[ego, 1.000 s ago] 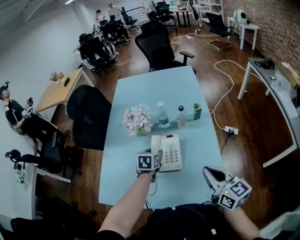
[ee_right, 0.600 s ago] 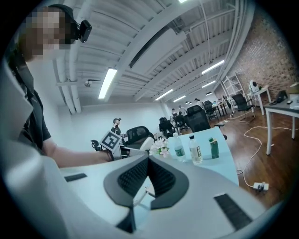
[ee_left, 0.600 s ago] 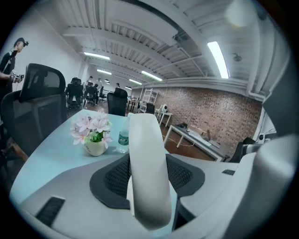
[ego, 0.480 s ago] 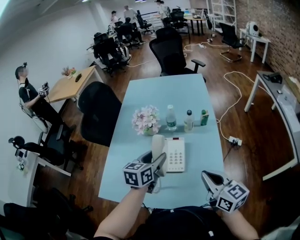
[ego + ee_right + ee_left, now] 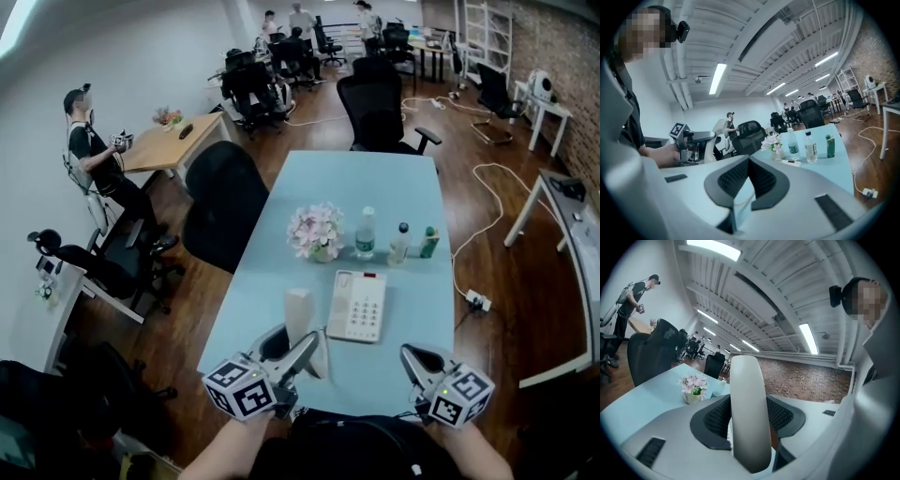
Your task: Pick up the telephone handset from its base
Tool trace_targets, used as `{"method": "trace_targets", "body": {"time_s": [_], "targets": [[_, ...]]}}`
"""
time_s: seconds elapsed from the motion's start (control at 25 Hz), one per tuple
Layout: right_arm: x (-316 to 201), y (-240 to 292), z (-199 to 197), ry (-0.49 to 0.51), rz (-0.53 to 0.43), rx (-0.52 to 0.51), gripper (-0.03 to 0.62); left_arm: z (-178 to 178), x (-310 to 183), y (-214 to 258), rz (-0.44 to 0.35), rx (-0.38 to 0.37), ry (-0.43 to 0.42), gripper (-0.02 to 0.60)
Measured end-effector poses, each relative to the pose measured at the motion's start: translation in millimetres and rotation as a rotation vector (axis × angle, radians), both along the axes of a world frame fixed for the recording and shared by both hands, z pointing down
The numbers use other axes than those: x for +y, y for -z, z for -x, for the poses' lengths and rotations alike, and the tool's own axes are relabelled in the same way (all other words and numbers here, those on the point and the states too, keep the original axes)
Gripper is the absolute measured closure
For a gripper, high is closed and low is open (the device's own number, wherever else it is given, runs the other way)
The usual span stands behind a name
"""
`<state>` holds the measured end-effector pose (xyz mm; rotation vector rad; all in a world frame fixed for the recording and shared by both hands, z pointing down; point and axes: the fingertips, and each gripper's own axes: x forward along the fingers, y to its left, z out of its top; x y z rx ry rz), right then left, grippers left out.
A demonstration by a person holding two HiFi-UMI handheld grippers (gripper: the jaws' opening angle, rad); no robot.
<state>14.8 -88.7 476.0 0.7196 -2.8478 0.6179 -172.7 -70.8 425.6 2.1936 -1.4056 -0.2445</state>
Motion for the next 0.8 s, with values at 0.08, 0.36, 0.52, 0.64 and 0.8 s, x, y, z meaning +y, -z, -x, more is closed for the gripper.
{"method": "trace_targets", "body": {"time_s": [0.08, 0.36, 0.52, 0.64, 0.8], "targets": [[1, -2, 5, 0.019, 0.004, 0.001, 0.576, -1, 17, 11, -0.040, 0.009, -0.012, 0.359], [6, -7, 14, 0.067, 0.009, 0.006, 0.576, 3, 57, 29, -0.125, 0.013, 0.007, 0.359], [5, -7, 17, 0.075, 0.007, 0.005, 0.576, 9, 68, 33, -0.149, 0.002, 0.030, 0.360], [5, -8, 16, 0.076, 0.008, 0.003, 0.576, 11, 68, 33, -0.150, -0.003, 0.042, 0.360], [5, -8, 12, 0.067, 0.008, -0.001, 0.576, 16, 65, 34, -0.152, -0.004, 0.054, 0.360]]}}
